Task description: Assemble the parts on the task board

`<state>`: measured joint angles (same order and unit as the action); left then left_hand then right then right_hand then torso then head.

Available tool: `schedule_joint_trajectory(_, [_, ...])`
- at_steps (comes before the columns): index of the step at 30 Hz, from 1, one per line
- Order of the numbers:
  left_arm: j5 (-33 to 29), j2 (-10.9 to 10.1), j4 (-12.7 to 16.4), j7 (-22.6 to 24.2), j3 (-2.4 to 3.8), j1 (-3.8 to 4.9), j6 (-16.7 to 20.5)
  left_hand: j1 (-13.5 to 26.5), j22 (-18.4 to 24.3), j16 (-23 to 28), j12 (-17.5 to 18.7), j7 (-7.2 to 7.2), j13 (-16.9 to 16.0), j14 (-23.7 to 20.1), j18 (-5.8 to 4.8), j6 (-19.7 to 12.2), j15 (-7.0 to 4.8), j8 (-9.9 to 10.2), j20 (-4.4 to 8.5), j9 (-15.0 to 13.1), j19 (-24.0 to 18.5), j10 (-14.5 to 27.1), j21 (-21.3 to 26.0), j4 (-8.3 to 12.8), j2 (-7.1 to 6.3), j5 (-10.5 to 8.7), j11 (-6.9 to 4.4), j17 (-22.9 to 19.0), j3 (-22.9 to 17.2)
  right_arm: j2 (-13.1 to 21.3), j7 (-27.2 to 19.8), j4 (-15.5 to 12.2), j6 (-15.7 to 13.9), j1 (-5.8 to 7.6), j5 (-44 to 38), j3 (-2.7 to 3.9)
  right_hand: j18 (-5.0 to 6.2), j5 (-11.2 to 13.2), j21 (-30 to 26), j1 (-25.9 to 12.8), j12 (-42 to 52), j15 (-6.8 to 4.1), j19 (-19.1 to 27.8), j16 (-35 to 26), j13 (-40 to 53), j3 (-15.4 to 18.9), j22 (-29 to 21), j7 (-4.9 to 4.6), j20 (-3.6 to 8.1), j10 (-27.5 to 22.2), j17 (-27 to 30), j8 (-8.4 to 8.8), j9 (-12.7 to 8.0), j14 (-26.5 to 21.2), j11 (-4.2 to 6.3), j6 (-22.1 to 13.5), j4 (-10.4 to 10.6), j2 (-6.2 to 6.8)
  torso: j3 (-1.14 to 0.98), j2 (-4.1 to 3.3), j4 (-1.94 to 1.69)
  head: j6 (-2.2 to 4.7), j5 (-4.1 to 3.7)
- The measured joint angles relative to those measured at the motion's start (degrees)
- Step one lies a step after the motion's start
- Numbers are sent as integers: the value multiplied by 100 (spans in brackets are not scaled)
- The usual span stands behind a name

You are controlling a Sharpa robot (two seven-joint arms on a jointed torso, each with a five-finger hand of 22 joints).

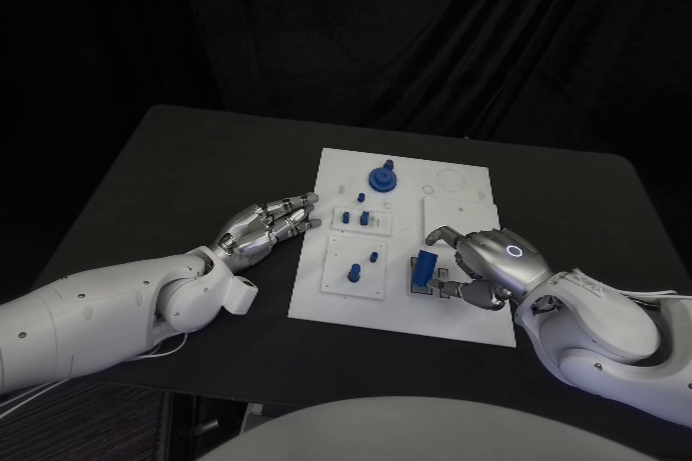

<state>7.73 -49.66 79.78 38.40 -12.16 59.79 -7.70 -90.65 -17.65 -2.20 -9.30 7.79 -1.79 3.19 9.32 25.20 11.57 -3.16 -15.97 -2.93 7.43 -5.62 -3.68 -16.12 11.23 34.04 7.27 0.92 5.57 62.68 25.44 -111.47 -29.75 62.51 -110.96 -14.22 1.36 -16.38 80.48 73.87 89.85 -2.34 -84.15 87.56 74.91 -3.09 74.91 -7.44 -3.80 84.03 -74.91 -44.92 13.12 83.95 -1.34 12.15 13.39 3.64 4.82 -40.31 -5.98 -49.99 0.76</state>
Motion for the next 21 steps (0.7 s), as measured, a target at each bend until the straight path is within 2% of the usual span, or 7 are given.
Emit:
schedule_joint_trajectory(5, [0, -1, 0, -1, 0, -1, -3, 0, 0, 0, 0, 0, -4, 0, 0, 0, 0, 0, 0, 0, 0, 0, 0, 0, 0, 0, 0, 0, 0, 9, 0, -17, -33, -4, 1, 0, 0, 0, -23, -28, 0, 0, 20, 0, 0, -6, 0, -9, -20, -6, 0, -166, -5, 0, -5, 9, 211, 125, 0, -1, 3, 0, -2])
schedule_joint_trajectory(10, [-1, 0, 0, -4, 1, -2, -8, 0, -1, -23, -29, 21, -5, 0, 0, 21, 0, 0, 0, 0, 0, -20, 0, 0, 0, 0, 20, 0, 0, 6, 4, -31, -52, -11, 1, 0, 0, 0, -23, -160, 0, 0, 20, 0, 0, -1, 0, -11, -21, -21, 0, -542, 94, 0, -21, 136, 313, 311, 1, 1, 5, 0, -2])
schedule_joint_trajectory(13, [-1, -1, 0, -7, 1, -2, -11, 0, -1, -23, -40, 21, -5, 0, 0, 21, 0, 0, 0, 0, 0, -21, 0, 0, 0, 0, 21, 3, 0, 5, 19, -46, -52, -22, 1, 0, 6, 0, -63, -340, 0, 0, 20, -1, 0, 25, 0, -19, -21, -21, 0, -812, 193, 0, -20, 144, 338, 491, 2, 2, 7, 0, 1])
schedule_joint_trajectory(15, [-1, -1, 1, -9, 1, -3, -12, 0, -1, -23, -40, 21, -4, 0, 0, 21, 0, 0, 0, 0, 0, -21, 0, 0, 0, 0, 20, 5, 0, 5, 39, -49, -49, -27, 1, 0, 92, 0, -89, -429, 0, 0, 20, -36, 0, 32, 0, 2, -20, -21, 0, -958, 249, 0, -20, 123, 345, 574, 3, 4, 7, 0, 1])
schedule_joint_trajectory(18, [-1, -1, 1, -12, 1, -3, -14, 0, -1, -22, -40, 21, -4, 0, 0, 21, 0, 0, 0, 0, 0, -21, 0, 0, 0, 0, 21, 5, 0, 5, 88, -48, -42, -32, -6, 0, 91, -9, -155, -591, 0, 0, 20, -39, 0, 46, 0, 16, -20, -21, 0, -1132, 319, 0, -20, 59, 359, 596, 4, 4, 8, 0, 1])
schedule_joint_trajectory(21, [-1, 2, -1, -17, 1, -3, -18, 0, 1, -22, -40, 21, -4, 0, 0, 21, 0, 0, 0, 0, 0, -21, 0, 0, 0, 0, 20, 5, 0, -4, 141, -32, -40, -35, -20, -1, 92, -23, -179, -687, 0, 0, 20, -39, 0, 55, 0, 20, -20, -21, 0, -1219, 356, 0, -20, 41, 368, 608, 4, 5, 7, 0, 1])
